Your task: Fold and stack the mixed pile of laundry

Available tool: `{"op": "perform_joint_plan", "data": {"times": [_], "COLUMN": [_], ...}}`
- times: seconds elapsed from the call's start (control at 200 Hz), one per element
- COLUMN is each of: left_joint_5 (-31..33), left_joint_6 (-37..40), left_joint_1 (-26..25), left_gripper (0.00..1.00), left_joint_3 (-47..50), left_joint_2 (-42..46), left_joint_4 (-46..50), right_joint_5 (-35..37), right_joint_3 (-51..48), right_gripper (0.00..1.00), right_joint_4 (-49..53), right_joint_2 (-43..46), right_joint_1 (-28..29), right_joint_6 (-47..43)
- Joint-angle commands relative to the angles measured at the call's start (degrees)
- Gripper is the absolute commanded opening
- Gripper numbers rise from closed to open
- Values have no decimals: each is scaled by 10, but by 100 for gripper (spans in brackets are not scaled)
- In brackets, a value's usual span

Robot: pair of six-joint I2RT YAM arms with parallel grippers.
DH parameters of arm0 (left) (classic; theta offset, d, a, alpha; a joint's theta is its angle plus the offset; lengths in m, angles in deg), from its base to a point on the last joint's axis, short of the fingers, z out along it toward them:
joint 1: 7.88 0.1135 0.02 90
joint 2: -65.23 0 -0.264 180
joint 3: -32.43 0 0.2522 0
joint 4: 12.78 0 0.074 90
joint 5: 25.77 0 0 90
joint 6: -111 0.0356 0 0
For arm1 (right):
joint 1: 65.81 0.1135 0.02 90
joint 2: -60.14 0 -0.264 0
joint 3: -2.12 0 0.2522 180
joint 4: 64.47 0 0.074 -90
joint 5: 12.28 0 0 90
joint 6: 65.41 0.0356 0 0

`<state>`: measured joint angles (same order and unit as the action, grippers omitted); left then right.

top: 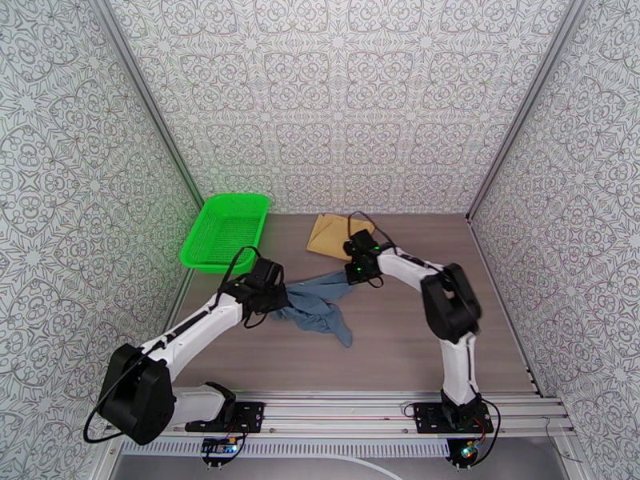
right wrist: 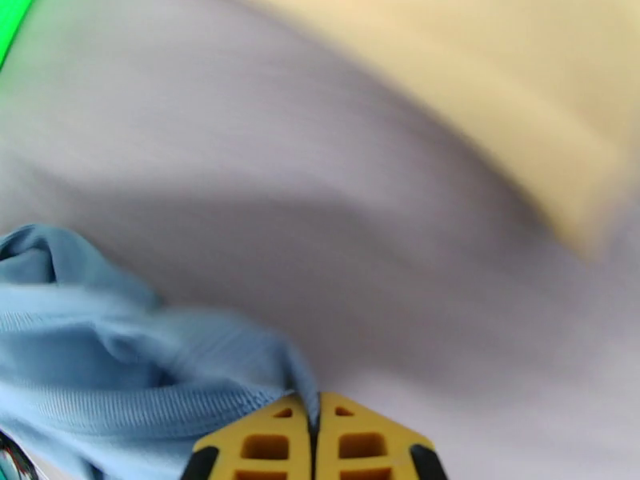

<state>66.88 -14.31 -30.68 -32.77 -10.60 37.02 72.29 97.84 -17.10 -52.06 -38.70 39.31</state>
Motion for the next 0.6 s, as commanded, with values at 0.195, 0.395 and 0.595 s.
{"op": "perform_joint_plan", "data": {"times": [0.195, 0.395, 0.595], "left_joint_5": [-86, -94, -59], "left_joint_6": [79, 56, -22], "left_joint_1": [-8, -91, -108], "left_gripper": [99, 99, 99], "left_joint_3": [-79, -84, -18], "left_joint_2": [4, -12, -22], "left_joint_4": [25, 85, 70], "right_joint_5": [106, 126, 148], "right_joint_3": [-157, -218, -247], "right_gripper": [0, 0, 0], "right_joint_4": [-22, -35, -20], "right_joint_2": [108, 152, 186], "right_joint_1": [-38, -56, -72], "right_joint_6": [130, 163, 161]}}
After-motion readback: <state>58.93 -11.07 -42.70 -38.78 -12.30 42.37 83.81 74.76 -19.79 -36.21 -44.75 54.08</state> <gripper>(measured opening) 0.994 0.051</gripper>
